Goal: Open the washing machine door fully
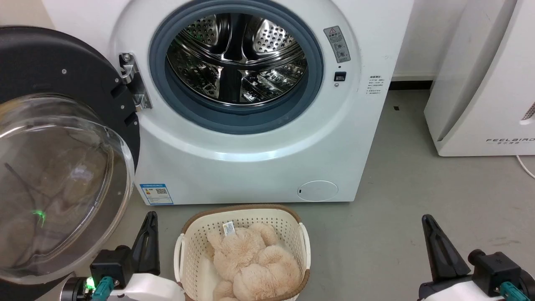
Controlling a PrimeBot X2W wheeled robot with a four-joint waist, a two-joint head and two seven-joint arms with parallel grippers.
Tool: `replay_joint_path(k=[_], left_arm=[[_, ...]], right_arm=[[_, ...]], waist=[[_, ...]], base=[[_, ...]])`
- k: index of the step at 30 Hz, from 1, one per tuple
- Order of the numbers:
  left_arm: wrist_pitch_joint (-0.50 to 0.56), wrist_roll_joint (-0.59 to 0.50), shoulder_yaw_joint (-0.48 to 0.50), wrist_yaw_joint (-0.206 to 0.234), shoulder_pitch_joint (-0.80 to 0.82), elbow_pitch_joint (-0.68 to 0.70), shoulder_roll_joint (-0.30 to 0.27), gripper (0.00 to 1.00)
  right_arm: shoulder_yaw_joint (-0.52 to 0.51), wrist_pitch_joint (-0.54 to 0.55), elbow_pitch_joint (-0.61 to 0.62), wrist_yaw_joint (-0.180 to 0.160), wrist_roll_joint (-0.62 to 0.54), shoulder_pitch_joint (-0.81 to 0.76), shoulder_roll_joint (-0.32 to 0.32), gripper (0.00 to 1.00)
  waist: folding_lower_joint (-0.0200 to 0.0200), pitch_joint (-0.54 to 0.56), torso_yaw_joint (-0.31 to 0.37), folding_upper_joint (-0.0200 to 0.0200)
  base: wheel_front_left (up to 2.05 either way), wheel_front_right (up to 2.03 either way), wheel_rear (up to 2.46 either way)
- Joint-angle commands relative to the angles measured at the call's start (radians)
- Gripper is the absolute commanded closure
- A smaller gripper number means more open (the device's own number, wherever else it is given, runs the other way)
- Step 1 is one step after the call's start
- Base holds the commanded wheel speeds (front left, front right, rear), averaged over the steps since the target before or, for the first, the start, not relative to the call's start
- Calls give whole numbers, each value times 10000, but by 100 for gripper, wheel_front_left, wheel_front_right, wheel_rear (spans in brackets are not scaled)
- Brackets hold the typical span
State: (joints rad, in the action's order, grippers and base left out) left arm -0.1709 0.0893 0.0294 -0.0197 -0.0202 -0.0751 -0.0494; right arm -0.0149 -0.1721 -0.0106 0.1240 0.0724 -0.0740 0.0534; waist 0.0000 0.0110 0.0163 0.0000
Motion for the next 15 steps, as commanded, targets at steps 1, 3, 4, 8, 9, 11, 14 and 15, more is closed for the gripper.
replay_joint_path(k=[1,3,4,8,9,11,14,15], left_arm=[[65,-98,-19,64,69,57,-4,100],[106,-117,-26,67,72,74,-4,100],[126,-127,-29,69,74,83,-5,100],[208,-167,-43,75,80,117,-5,100],[228,-176,-46,77,82,126,-5,100],[269,-196,-53,80,85,143,-5,100],[330,-226,-63,85,90,169,-5,100],[350,-236,-67,87,92,177,-5,100]], right_arm=[[17,71,38,23,-102,174,-13,100],[21,112,40,24,-117,189,-13,100],[22,133,41,24,-125,196,-13,100],[29,215,44,27,-156,224,-14,100],[30,235,45,27,-163,230,-15,100],[34,276,46,28,-179,245,-15,100],[38,337,49,30,-202,266,-16,100],[40,358,50,31,-210,273,-16,100]], waist=[[0,-2,-4,0],[0,-5,-8,0],[0,-6,-10,0],[0,-12,-18,0],[0,-13,-20,0],[0,-16,-24,0],[0,-20,-29,0],[0,-21,-31,0]], base=[[0,0,0],[0,0,0],[0,0,0],[0,0,0],[0,0,0],[0,0,0],[0,0,0],[0,0,0]])
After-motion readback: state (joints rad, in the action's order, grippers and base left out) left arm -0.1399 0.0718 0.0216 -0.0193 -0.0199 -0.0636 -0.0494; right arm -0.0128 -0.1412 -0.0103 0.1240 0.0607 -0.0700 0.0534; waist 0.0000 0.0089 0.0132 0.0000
